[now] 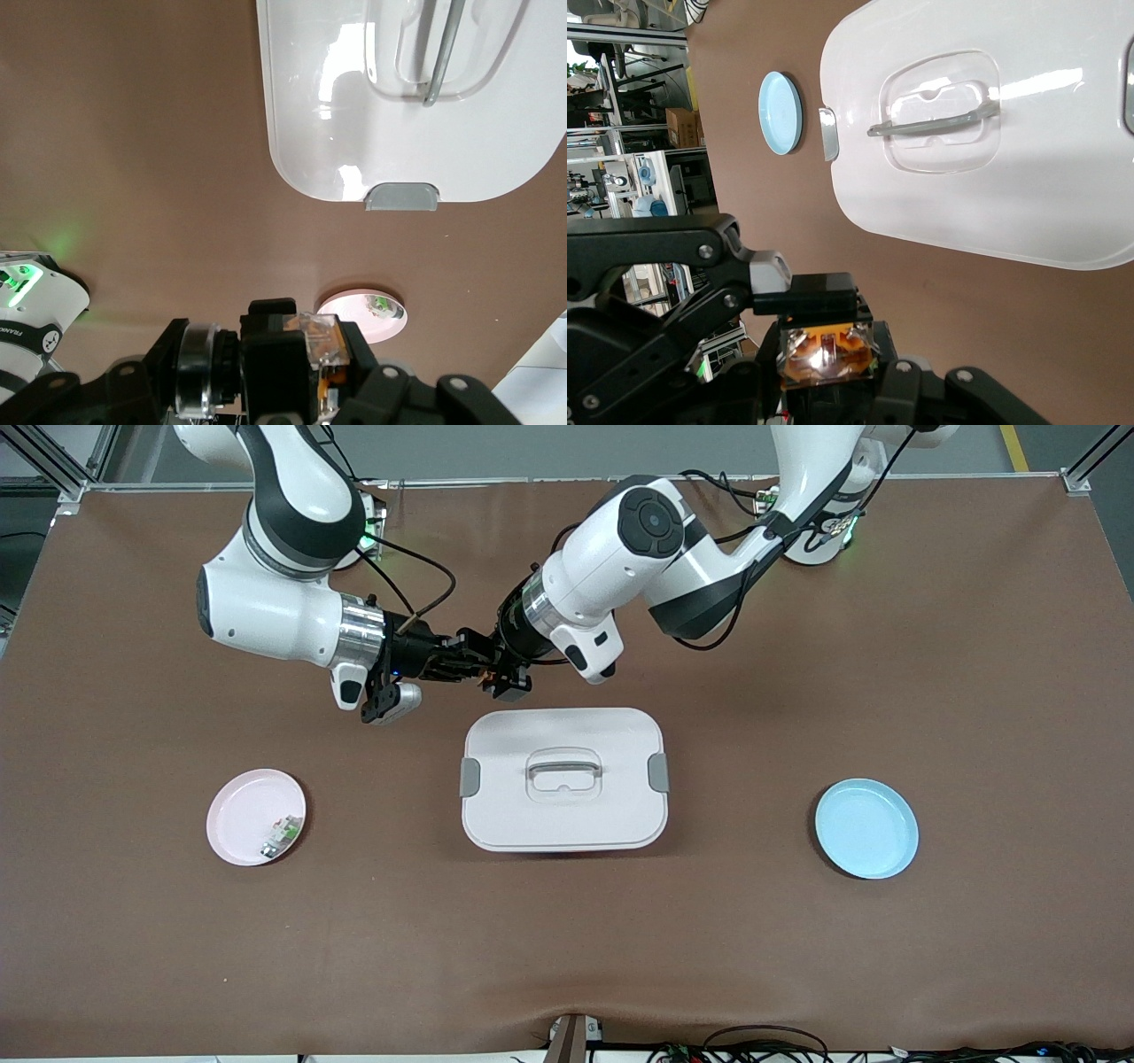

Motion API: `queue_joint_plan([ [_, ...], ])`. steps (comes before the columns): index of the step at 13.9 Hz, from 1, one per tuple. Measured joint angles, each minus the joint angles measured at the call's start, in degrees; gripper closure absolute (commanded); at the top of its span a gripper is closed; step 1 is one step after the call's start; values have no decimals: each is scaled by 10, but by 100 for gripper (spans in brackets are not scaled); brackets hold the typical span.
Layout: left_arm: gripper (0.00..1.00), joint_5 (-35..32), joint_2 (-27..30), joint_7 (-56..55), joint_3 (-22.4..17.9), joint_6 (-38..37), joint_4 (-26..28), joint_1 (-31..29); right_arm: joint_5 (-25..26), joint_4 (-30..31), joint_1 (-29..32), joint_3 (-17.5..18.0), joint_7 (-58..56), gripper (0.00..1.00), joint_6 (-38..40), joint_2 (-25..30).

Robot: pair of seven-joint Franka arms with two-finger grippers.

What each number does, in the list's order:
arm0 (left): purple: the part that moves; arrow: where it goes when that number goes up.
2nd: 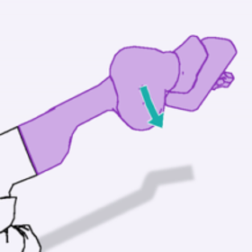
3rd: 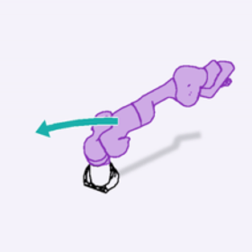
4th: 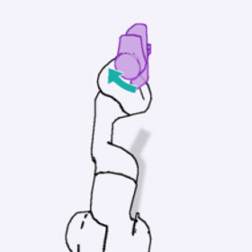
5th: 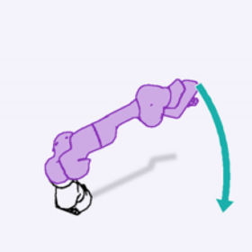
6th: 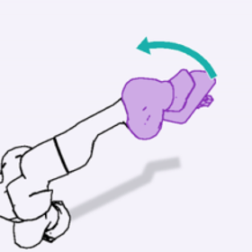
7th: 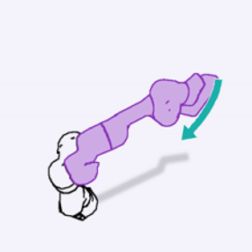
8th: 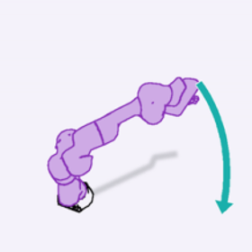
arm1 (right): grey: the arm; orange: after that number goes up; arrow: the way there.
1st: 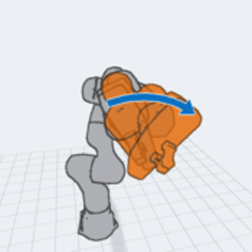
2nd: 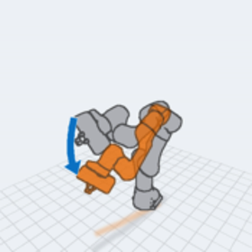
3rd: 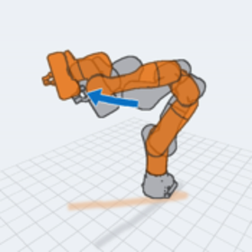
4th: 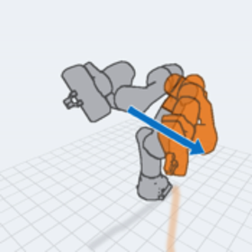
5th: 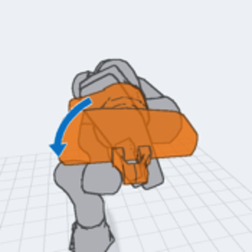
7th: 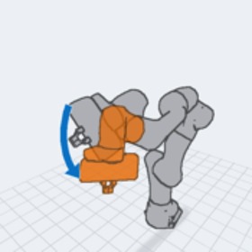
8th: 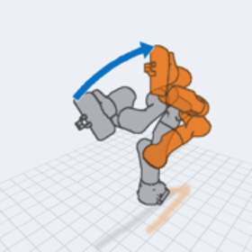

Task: Transfer orange switch to right arm and place
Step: 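Close the right gripper on the switch while the left gripper opens, then carry the switch to the white plate while the left gripper withdraws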

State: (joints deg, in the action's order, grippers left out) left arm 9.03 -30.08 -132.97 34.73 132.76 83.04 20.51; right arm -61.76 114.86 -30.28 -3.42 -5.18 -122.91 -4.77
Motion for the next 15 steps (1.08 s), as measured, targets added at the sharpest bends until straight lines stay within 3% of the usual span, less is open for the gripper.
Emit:
queue_joint_plan([
  [7, 0, 0, 0, 0, -2, 0, -2, -2, 0, 3, 0, -2, 1, 100, -2, 0],
  [11, 0, 0, 0, 0, -4, 0, -4, -4, 27, 4, 1, -5, -13, 100, -2, -1],
  [15, 0, 0, 0, 0, -5, 1, -5, -12, 116, 4, 22, -12, -89, 100, 22, -1],
])
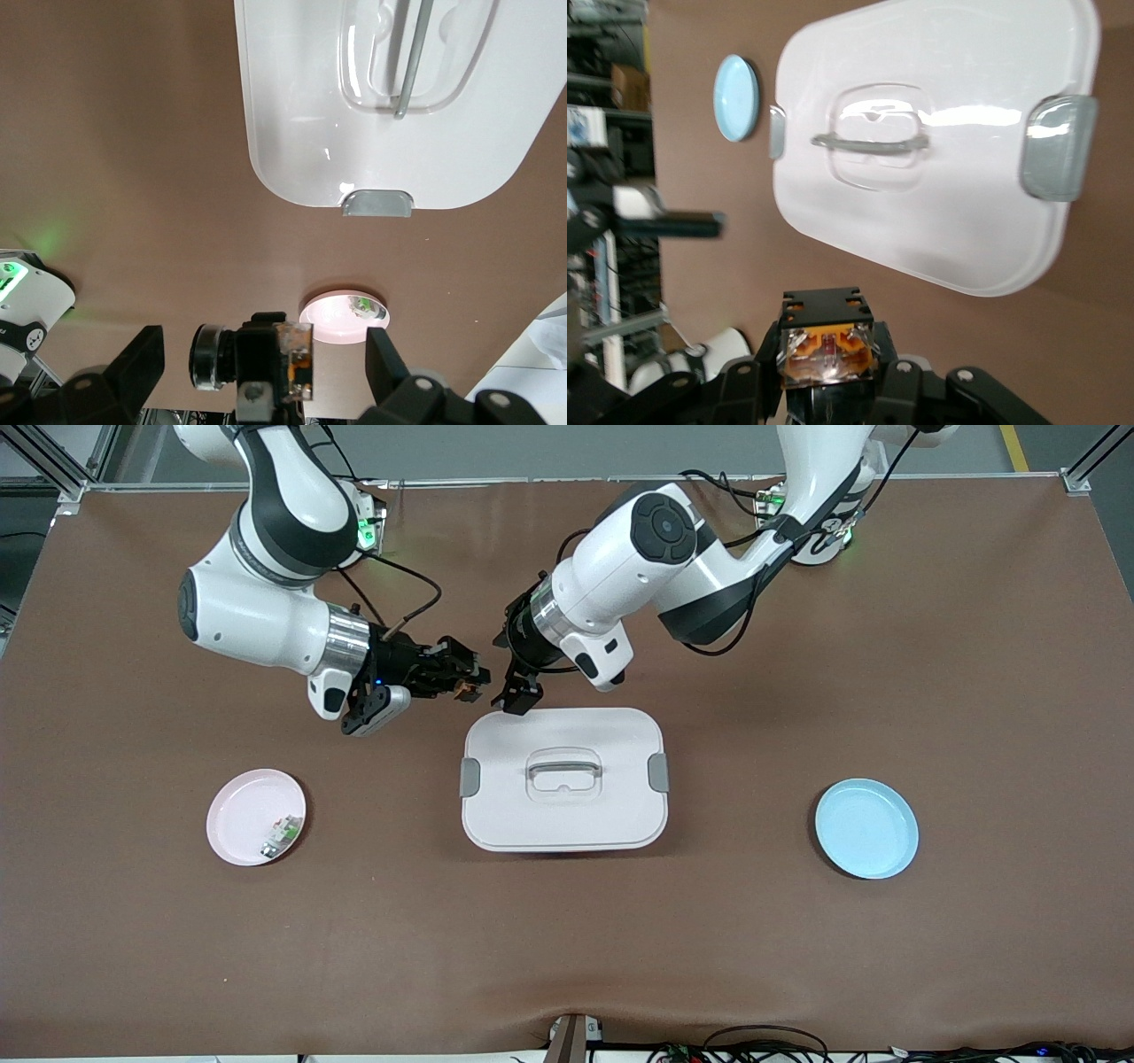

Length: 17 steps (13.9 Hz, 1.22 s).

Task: Transfer orange switch to right arm and place
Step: 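Carry the switch to the white plate while the left gripper withdraws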

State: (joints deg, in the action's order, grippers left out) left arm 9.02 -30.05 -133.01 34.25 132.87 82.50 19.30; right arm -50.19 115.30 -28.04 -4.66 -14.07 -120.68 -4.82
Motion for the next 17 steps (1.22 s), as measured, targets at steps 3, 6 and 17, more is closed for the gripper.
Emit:
queue_joint_plan([
  [3, 0, -1, 4, 7, 0, -2, -1, -19, 107, -3, 47, -2, -71, 100, 62, 0],
  [6, 0, -1, 14, 52, -1, -43, -1, -45, 201, -9, 120, -5, -203, 100, 109, 0],
  [17, 0, -70, 27, 269, -1, -152, 24, -168, 418, -8, 263, -5, -538, 100, 75, -19],
])
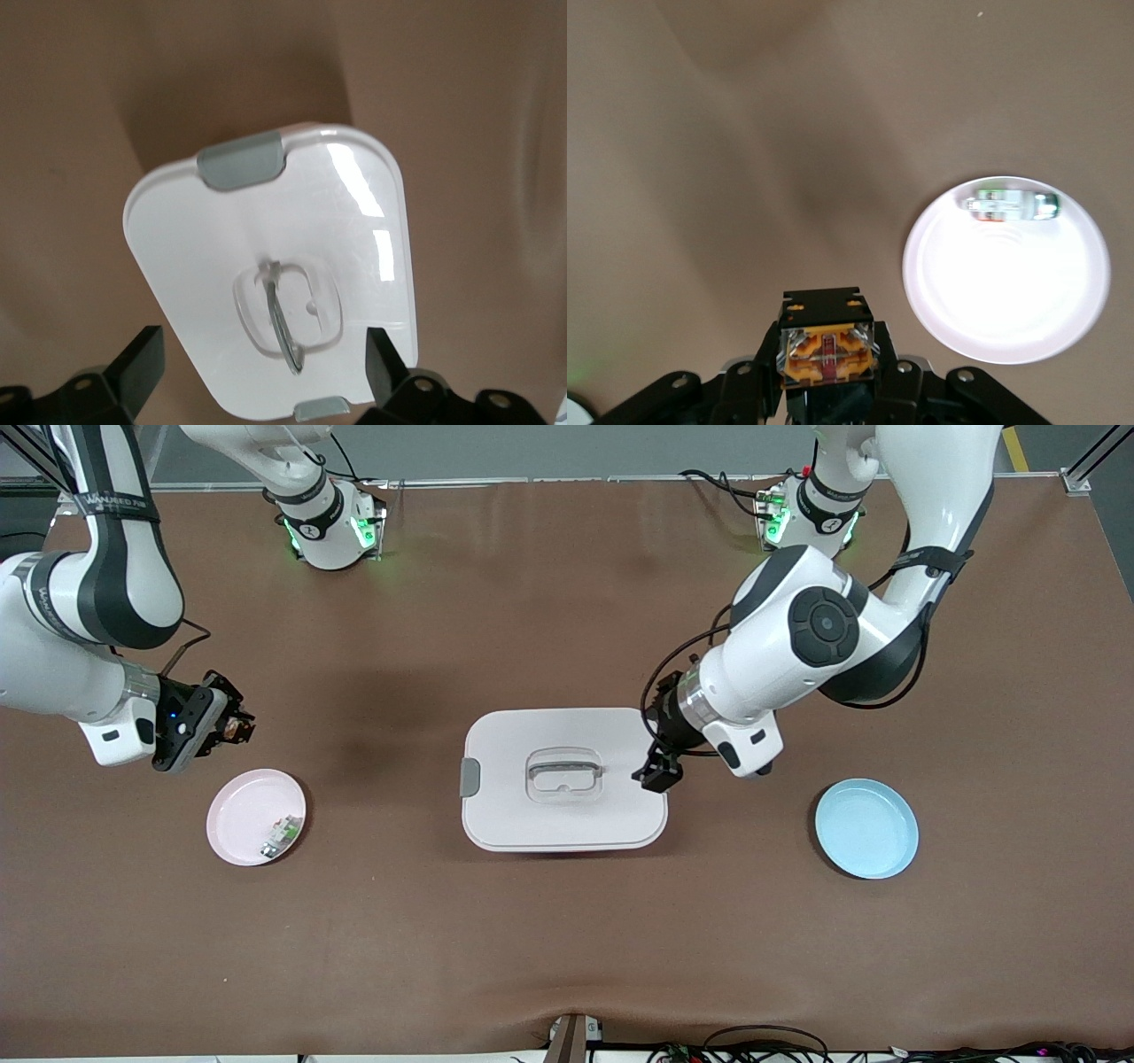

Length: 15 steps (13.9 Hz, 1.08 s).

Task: Transfer orange switch to right arm and place
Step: 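Carry the switch to the white plate while the left gripper withdraws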

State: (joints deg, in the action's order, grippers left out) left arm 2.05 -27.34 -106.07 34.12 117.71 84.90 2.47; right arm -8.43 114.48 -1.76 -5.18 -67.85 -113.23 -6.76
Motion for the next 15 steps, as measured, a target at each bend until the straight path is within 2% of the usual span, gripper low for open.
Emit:
queue_joint_plan([
  [3, 0, -3, 22, 104, 0, -1, 34, -32, 14, 0, 1, 1, -50, 100, -55, -22],
  [7, 0, -5, 59, 279, 0, -4, 87, -89, 18, 1, 20, 1, -136, 100, -159, -80],
  [12, 0, -13, 123, 530, 0, -5, 188, -166, 18, 1, 44, 0, -240, 100, -274, -146],
  [15, 0, -19, 183, 661, 0, 25, 257, -207, 18, 0, 47, 0, -267, 100, -319, -174],
])
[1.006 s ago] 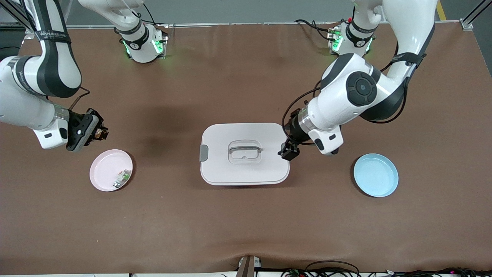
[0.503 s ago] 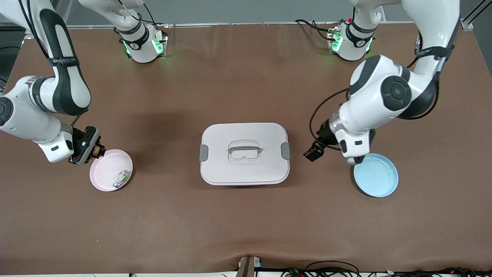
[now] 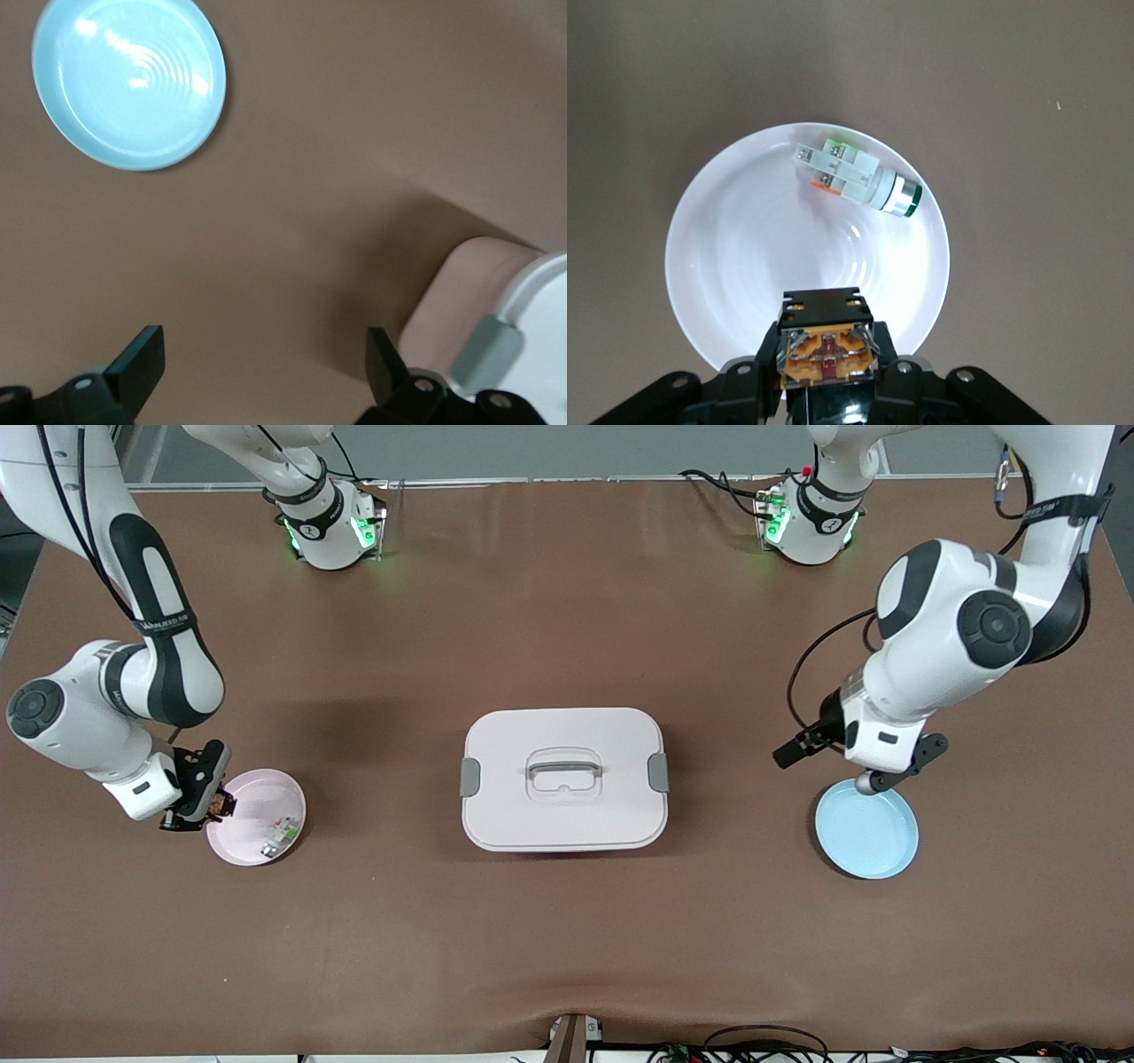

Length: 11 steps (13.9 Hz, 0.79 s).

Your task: Transfer orange switch to right arm and place

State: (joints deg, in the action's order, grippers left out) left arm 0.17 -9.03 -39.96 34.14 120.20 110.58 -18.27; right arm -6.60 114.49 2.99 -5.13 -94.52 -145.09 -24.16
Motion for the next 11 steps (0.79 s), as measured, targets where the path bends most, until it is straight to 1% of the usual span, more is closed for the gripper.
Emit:
queue_joint_plan([
  [2, 0, -1, 42, 114, 0, 29, 55, -25, 1, 0, 0, 1, -5, 100, -24, -16],
  [5, 0, -2, 91, 295, -1, 63, 119, -57, 1, 0, 0, 2, -6, 100, -53, -40],
  [8, 0, -2, 112, 346, -2, 82, 148, -85, 1, 0, 0, 3, -4, 100, -65, -55],
  [11, 0, -2, 114, 356, -3, 85, 145, -98, 1, 0, -2, 4, 7, 100, -67, -62],
])
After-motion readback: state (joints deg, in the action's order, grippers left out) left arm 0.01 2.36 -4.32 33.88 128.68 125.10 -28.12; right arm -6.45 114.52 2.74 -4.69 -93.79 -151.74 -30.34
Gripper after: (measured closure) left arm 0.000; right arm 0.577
